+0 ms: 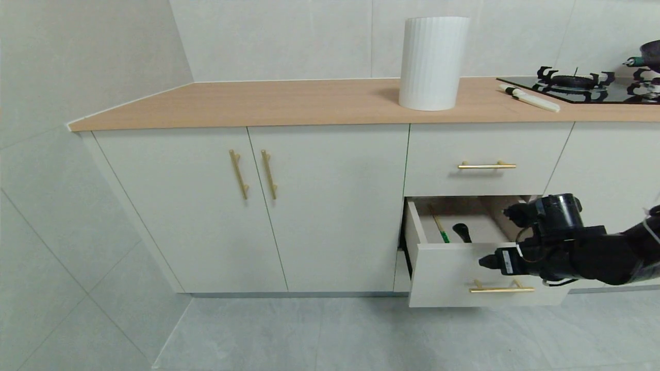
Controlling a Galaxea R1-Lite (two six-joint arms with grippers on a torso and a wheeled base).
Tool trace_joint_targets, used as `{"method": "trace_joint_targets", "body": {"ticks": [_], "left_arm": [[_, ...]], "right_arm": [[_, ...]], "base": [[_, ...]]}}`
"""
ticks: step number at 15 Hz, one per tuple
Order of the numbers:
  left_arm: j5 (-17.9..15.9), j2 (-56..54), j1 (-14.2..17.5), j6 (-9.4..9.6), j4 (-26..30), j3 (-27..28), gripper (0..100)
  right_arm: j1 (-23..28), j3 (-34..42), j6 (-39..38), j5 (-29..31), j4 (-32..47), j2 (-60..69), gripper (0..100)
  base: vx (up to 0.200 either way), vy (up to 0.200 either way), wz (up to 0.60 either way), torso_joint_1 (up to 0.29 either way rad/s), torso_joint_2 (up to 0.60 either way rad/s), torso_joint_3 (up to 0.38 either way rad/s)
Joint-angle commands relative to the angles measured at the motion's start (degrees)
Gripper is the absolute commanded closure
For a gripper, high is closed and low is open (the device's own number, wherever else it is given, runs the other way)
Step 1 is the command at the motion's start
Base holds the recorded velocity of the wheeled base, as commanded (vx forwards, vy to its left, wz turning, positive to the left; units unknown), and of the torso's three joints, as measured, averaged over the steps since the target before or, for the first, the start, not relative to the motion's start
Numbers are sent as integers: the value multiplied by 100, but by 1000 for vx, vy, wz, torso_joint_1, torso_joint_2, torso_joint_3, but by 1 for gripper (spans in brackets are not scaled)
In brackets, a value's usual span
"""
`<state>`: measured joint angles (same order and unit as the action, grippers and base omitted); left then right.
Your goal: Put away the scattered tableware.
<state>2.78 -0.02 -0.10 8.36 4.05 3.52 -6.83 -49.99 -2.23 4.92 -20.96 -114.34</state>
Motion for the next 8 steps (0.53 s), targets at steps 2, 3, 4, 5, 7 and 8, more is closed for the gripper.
{"method": "trace_joint_targets", "body": {"ticks": [2, 3, 4, 5, 7, 8], "left_arm": [[3, 2, 1, -1, 0, -1, 0], [3, 2, 1, -1, 0, -1, 0], [3, 2, 1, -1, 0, -1, 0], [3, 2, 1, -1, 0, -1, 0], [3, 2, 1, -1, 0, -1, 0], [3, 2, 10, -1, 0, -1, 0]], "right_arm": [[164, -1056, 12, 17, 13, -1047, 0], [208, -1320, 12, 17, 21, -1231, 0], [243, -1548, 12, 17, 21, -1390, 0], [270, -1839, 3, 17, 13, -1609, 0], [305, -2313, -32, 17, -14, -1917, 0], [296, -2463, -49, 17, -14, -2022, 0]], "base": [[0, 0, 0, 0, 0, 0], [0, 0, 0, 0, 0, 0], [0, 0, 0, 0, 0, 0], [0, 0, 0, 0, 0, 0], [0, 0, 0, 0, 0, 0], [0, 0, 0, 0, 0, 0]]}}
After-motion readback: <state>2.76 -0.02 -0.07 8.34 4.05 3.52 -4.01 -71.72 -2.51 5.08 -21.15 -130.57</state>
